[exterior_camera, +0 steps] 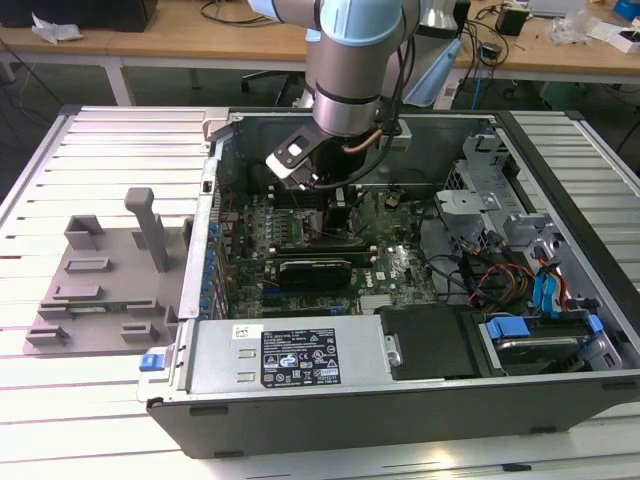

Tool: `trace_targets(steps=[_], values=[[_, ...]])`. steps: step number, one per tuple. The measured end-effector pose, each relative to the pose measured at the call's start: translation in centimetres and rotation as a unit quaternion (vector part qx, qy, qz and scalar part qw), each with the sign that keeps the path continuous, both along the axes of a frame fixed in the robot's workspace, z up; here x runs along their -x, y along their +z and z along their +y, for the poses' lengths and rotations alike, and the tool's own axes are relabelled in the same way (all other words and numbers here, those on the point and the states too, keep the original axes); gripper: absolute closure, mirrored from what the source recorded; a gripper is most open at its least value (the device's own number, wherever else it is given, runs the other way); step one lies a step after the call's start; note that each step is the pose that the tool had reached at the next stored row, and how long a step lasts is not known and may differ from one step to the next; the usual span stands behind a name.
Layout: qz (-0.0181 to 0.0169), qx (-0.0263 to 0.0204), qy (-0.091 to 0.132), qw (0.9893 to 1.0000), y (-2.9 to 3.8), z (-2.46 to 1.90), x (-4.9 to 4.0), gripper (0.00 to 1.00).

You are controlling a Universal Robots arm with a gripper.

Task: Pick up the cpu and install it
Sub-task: 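Place the cpu into insertion slot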

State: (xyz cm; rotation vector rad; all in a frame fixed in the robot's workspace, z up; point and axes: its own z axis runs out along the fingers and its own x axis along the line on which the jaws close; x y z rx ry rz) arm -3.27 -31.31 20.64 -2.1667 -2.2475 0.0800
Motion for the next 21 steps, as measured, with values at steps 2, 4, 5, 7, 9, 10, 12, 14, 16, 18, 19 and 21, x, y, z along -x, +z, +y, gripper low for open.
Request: trace_targets(steps=[2, 4, 5, 7, 9, 10, 12, 14, 16, 18, 19, 21], values=[[0.0000, 0.0000, -0.001, 1.0000, -0.16, 0.06, -0.01, 0.45], [0.0000, 0.0000, -0.005, 1.0000, -0.29, 0.09, 0.00, 0.45], [0.0000, 0.0000, -0.005, 1.0000, -0.30, 0.09, 0.00, 0.45], [0.0000, 0.0000, -0.005, 1.0000, -0.39, 0.10, -0.07, 0.45], [0.0000, 0.0000, -0.005, 1.0000, -0.48, 0.11, -0.15, 0.45], [0.0001, 0.0000, -0.005, 1.0000, -0.52, 0.11, -0.15, 0.45], [0.0001, 0.0000, -0.005, 1.0000, -0.60, 0.11, -0.15, 0.45], [0.0001, -0.0001, -0.005, 1.0000, -0.60, 0.11, -0.15, 0.45], [0.0000, -0.0002, -0.005, 1.0000, -0.61, 0.11, -0.15, 0.45], [0.0000, -0.0003, -0.005, 1.0000, -0.61, 0.11, -0.15, 0.44], [0.0001, -0.0003, -0.005, 1.0000, -0.61, 0.11, -0.15, 0.38], [0.0000, -0.0005, -0.005, 1.0000, -0.61, 0.17, -0.16, 0.38]])
